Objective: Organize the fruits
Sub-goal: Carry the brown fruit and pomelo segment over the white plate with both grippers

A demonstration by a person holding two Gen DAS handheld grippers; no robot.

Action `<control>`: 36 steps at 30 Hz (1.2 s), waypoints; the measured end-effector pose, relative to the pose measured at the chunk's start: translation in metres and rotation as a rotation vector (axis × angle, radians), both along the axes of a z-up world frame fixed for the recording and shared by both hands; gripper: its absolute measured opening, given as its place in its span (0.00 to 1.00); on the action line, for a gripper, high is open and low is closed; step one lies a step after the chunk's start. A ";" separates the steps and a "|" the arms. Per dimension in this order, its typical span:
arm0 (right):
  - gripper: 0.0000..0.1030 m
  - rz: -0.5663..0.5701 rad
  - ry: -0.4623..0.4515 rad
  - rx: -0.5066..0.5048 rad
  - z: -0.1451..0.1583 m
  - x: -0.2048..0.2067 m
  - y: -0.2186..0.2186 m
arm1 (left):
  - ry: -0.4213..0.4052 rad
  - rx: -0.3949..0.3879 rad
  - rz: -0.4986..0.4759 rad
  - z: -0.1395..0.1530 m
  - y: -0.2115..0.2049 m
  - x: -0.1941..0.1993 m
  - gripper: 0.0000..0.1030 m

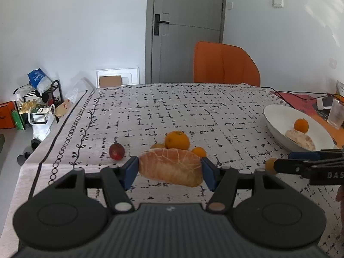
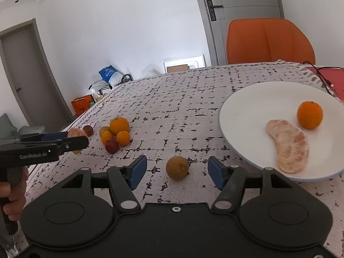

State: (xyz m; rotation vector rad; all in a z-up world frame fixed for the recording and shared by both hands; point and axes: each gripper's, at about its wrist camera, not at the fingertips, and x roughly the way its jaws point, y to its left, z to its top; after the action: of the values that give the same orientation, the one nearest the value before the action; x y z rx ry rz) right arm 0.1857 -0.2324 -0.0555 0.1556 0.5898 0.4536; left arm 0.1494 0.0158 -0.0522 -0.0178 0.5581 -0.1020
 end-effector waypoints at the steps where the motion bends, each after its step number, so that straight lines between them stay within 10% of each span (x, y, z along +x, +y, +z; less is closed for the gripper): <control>1: 0.61 0.005 -0.001 -0.005 -0.001 0.001 0.003 | -0.002 0.000 0.005 0.000 0.002 0.000 0.60; 4: 0.51 0.014 0.002 -0.027 -0.005 0.006 0.011 | -0.008 0.000 0.013 0.001 0.006 -0.001 0.59; 6: 0.23 0.008 0.033 -0.048 -0.009 0.011 0.015 | -0.013 -0.001 0.015 0.002 0.007 -0.001 0.59; 36: 0.23 -0.190 -0.115 -0.006 0.026 -0.018 -0.065 | -0.107 0.002 -0.102 0.030 -0.075 0.013 0.59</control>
State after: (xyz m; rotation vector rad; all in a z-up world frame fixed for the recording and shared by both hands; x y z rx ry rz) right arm 0.1675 -0.2972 -0.0294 0.1766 0.4581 0.2746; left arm 0.1627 -0.0588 -0.0224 0.0183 0.4518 -0.2006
